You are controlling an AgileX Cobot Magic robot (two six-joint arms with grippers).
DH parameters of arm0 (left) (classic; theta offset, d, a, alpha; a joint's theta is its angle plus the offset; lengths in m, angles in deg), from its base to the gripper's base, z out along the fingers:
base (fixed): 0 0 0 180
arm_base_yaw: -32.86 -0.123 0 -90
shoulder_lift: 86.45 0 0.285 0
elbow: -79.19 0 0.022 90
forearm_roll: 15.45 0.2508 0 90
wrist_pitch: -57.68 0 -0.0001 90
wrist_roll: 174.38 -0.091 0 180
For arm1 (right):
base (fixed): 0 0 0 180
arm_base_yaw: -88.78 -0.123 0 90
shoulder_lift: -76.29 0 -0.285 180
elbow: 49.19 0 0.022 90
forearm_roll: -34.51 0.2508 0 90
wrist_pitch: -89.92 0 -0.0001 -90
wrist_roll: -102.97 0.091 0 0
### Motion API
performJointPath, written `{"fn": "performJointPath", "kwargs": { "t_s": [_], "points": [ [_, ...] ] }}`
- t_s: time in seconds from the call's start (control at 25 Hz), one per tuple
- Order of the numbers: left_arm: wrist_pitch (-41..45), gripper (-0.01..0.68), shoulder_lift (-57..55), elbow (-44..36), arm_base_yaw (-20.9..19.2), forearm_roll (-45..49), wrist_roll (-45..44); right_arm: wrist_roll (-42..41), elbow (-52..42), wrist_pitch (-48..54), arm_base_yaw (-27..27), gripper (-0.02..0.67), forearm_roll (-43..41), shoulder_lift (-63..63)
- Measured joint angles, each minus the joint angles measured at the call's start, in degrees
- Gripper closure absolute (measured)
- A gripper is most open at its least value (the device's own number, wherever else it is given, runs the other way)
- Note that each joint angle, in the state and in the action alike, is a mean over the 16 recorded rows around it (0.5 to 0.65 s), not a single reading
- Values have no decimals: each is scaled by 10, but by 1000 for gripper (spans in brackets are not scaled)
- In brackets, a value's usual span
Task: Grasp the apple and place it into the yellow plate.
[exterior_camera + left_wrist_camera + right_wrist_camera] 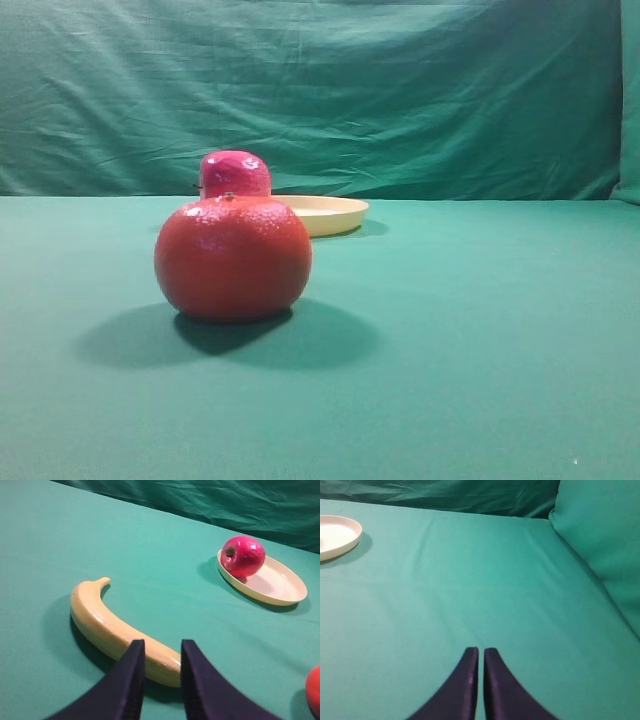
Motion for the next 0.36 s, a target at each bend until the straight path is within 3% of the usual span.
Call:
{"fn": "performJointPath", "kwargs": {
  "t_s": [0.36],
  "points": [
    [0,516,0,0,0,0,0,0,0,0,0,649,0,0]
  ]
}}
